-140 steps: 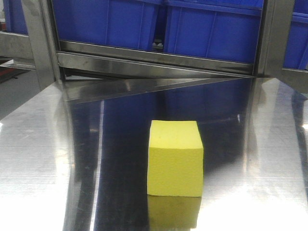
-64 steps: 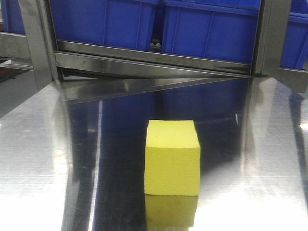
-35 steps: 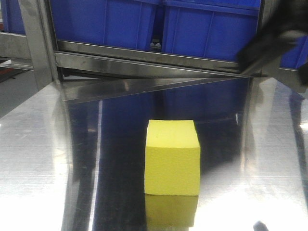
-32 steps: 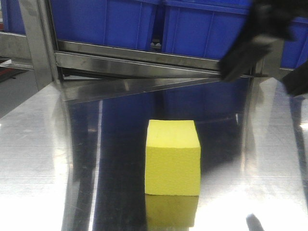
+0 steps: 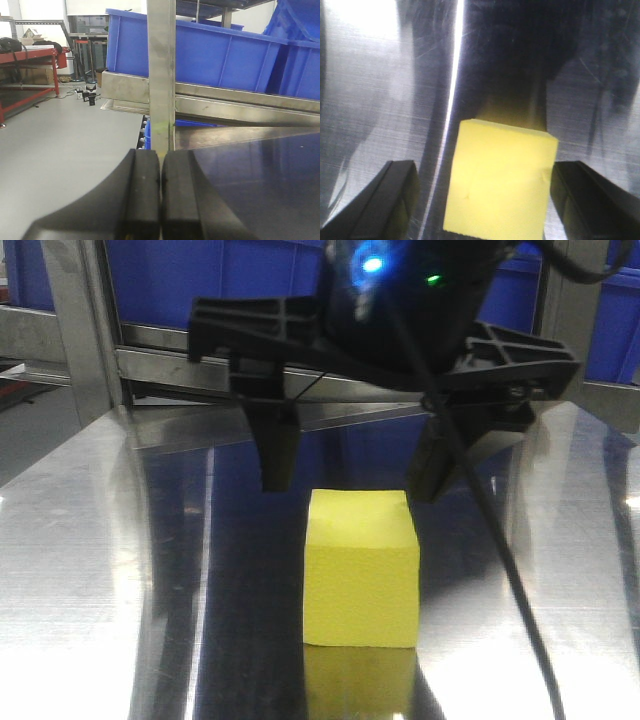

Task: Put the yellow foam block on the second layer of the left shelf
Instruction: 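Lower the open right gripper over the yellow foam block, then close the right gripper around the yellow foam block's sides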

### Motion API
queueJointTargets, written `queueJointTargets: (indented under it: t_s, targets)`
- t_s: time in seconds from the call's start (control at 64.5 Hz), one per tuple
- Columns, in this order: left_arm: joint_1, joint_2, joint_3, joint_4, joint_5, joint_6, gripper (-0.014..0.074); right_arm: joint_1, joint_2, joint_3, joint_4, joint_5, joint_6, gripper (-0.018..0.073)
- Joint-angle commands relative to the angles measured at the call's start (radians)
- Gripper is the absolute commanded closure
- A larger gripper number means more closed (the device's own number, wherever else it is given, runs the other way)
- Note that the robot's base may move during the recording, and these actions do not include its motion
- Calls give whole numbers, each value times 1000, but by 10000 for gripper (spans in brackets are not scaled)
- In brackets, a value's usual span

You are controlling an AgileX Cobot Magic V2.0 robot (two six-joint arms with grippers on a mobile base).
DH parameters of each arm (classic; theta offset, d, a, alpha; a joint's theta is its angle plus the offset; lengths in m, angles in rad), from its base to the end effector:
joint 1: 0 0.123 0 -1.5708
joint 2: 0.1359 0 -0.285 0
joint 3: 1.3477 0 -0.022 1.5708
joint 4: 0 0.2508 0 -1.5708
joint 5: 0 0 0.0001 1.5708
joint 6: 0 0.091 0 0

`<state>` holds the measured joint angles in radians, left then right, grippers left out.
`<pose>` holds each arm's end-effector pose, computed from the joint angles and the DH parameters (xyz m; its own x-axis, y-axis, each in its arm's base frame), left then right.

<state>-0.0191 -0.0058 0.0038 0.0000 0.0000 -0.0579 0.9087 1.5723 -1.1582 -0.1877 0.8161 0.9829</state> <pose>0.0559 -0.0011 0.2122 0.0878 -0.0596 -0.9944 0.0242 0.9980 -0.0576 0.2075 0.2461 0.2639 -0.9284 0.0233 -0.3708 -0.0706 0.9688 0.2377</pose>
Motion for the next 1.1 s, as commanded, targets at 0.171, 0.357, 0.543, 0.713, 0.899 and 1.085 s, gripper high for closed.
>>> queueJointTargets:
  t_s: [0.171, 0.357, 0.543, 0.713, 0.899, 1.085]
  targets:
    - [-5, -18, 27, -6, -82, -3, 472, 3, 0, -51, -35, 11, 51, -70]
    - [-5, -18, 27, -6, -82, -3, 472, 3, 0, -51, -54, 31, 54, -70]
    - [-5, -18, 27, -6, -82, -3, 472, 5, -1, -51, -54, 13, 54, -70]
    - [-5, -18, 27, -6, -82, -3, 472, 7, -2, -72, -55, 18, 53, -70]
    - [-5, -18, 27, -6, -82, -3, 472, 12, -6, -87, -70, 33, 52, -70]
    - [-5, -18, 27, -6, -82, -3, 472, 16, -6, -67, -70, 51, 52, -70]
